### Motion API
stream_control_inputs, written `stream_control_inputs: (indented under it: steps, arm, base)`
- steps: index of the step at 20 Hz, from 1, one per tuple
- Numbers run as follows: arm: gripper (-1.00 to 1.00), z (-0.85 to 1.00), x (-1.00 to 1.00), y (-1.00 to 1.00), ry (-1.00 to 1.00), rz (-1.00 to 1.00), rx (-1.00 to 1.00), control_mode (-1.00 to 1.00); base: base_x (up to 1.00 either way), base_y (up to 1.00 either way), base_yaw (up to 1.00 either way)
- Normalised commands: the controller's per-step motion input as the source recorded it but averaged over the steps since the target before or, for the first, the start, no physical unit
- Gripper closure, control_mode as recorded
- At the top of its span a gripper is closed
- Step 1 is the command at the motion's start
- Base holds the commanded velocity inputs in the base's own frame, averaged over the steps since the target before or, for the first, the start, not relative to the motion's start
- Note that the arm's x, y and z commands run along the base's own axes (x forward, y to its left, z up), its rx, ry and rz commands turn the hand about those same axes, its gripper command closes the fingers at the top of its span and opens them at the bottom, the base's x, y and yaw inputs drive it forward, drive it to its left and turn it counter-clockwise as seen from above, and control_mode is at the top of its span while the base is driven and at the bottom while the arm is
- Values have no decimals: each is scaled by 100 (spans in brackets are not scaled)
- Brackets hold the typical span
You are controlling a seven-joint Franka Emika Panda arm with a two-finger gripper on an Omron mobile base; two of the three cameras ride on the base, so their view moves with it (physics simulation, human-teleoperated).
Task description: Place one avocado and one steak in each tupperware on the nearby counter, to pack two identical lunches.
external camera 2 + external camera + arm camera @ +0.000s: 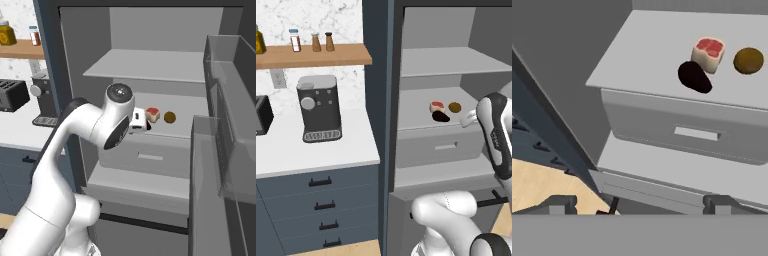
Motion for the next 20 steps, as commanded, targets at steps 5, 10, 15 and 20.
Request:
stream_control_inputs:
  steps: [5,10,15,20]
  arm:
    - [-100,-24,47,-9,0,-2,0,-100]
    - [-100,-24,53,-1,0,-5,0,-100]
    - [-100,-31,58,-6,0,-7,-4,-100]
    - [-100,-23,48,-6,-2,0,-10,-100]
  base:
    - [0,0,0]
    - [0,0,0]
    - [0,0,0]
    - [0,0,0]
